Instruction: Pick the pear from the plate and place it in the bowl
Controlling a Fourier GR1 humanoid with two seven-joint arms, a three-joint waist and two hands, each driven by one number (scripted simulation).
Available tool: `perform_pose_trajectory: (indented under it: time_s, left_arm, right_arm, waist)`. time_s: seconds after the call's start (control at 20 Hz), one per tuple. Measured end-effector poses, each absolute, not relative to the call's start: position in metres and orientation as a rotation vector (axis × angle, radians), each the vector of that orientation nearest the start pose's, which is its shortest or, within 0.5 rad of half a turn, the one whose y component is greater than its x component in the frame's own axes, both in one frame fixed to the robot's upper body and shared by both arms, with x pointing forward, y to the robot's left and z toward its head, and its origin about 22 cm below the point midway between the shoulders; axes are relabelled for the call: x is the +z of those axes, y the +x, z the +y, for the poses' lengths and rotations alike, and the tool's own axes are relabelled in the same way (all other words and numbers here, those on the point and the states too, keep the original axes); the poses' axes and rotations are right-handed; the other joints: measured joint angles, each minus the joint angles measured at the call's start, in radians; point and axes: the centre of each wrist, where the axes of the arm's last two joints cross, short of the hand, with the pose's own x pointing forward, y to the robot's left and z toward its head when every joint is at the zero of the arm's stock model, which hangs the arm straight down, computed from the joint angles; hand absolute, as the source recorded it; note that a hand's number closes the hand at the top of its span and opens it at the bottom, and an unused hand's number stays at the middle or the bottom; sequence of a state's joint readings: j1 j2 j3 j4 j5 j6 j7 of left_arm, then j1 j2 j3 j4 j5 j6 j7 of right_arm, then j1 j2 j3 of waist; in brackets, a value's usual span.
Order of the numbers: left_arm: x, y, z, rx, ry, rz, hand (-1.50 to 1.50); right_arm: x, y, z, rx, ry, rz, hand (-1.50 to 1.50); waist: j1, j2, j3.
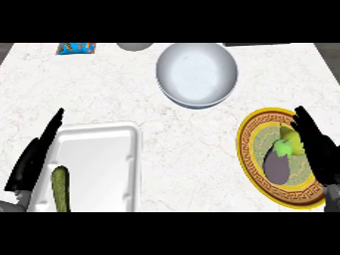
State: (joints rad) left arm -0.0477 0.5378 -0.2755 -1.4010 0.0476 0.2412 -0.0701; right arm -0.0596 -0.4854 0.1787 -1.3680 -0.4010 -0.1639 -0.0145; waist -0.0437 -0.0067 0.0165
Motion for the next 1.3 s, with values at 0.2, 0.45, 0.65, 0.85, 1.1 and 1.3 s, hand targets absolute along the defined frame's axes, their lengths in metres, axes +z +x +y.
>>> perform_pose_trajectory:
  time_s: [0.2, 0.45, 0.65, 0.85, 1.1, 1.3]
  left_arm:
    - [0.021, 0.263, 0.3, -0.339, 0.373, -1.585, 0.0]
    - [0.057, 0.287, 0.299, -0.142, 0.298, -1.735, 0.0]
    - [0.074, 0.291, 0.322, -0.033, 0.268, -1.766, 0.0]
    - [0.075, 0.294, 0.328, 0.009, 0.258, -1.776, 0.0]
    - [0.082, 0.294, 0.332, 0.023, 0.247, -1.781, 0.0]
    - [0.084, 0.297, 0.324, 0.024, 0.239, -1.788, 0.0]
  right_arm:
    - [0.016, 0.271, -0.287, 0.094, 0.13, -1.416, -1.5]
    - [0.057, 0.297, -0.268, 0.34, 0.197, -1.525, -1.5]
    - [0.07, 0.292, -0.27, 0.405, 0.135, -1.617, -1.5]
    - [0.093, 0.284, -0.288, 0.53, 0.109, -1.649, -1.5]
    - [0.152, 0.291, -0.326, 0.721, -0.053, -1.608, -1.5]
    - [0.196, 0.3, -0.353, 0.853, -0.164, -1.489, -1.5]
  waist:
    - [0.045, 0.005, -0.01]
    - [0.078, 0.003, -0.018]
    - [0.055, 0.004, -0.017]
    - [0.043, 0.004, -0.017]
    - [0.044, 0.004, -0.017]
    - [0.05, 0.007, -0.018]
